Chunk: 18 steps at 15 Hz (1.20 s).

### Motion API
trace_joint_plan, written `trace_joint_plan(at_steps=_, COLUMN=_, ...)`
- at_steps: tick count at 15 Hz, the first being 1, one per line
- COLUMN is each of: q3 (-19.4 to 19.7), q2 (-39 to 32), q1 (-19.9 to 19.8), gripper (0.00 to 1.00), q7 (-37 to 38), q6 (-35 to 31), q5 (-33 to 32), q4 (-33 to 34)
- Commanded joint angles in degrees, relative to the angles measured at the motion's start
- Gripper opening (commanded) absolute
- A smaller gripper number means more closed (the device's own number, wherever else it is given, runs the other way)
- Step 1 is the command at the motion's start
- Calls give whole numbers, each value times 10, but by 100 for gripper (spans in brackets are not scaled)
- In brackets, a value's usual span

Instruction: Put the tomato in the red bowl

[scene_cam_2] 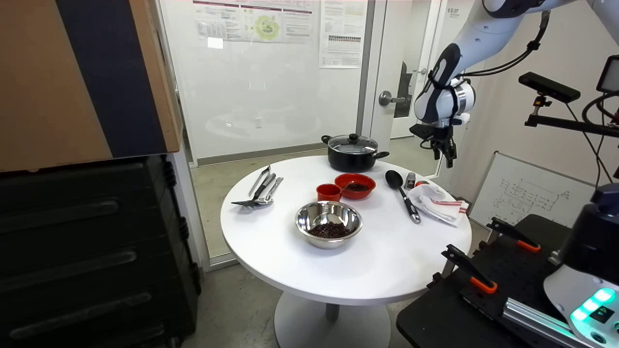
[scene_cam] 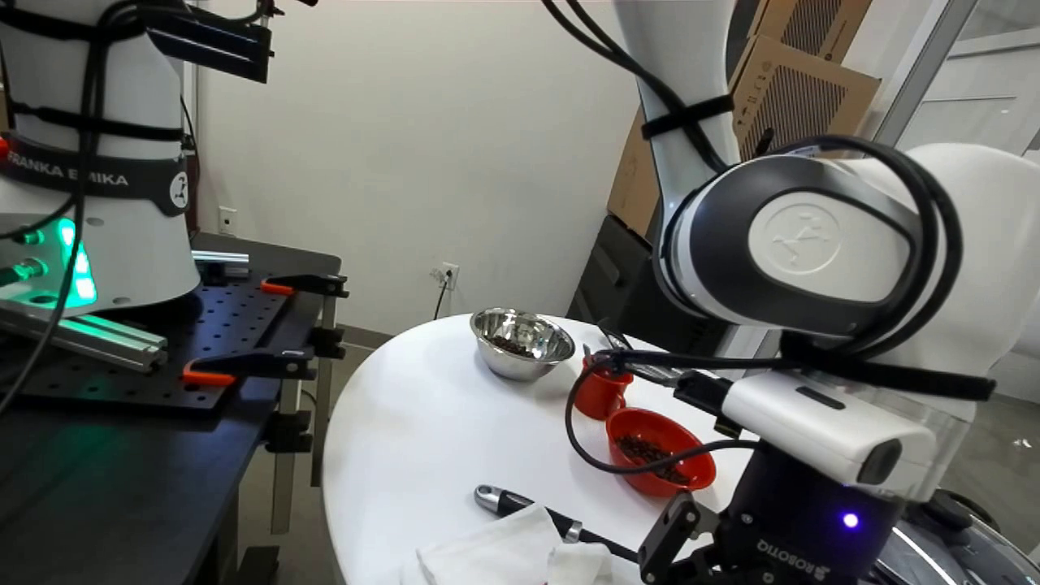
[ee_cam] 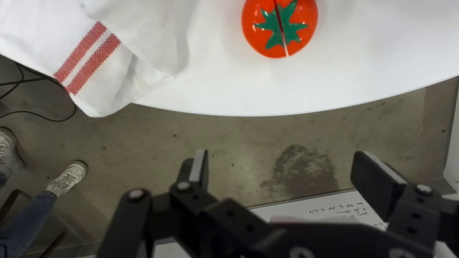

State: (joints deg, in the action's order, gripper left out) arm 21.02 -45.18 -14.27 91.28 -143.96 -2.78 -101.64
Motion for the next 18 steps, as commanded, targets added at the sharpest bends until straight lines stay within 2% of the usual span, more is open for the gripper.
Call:
trace_joint_plan(at_steps=1, q3=-4, q2=-24, q1=6, gripper=100, q7=-7, q6=-20, q5=25, q4=5)
trace_joint_plan(at_steps=9, q3=-16, q2=-58, q1=16, gripper=100, q7=-11, q6=-100, q5=54, q4=0)
trace_joint_plan(at_steps=18, q3=-10, q2=-96, q1=35, gripper=100, q7=-7, q6=-125, q5=71, q4=10)
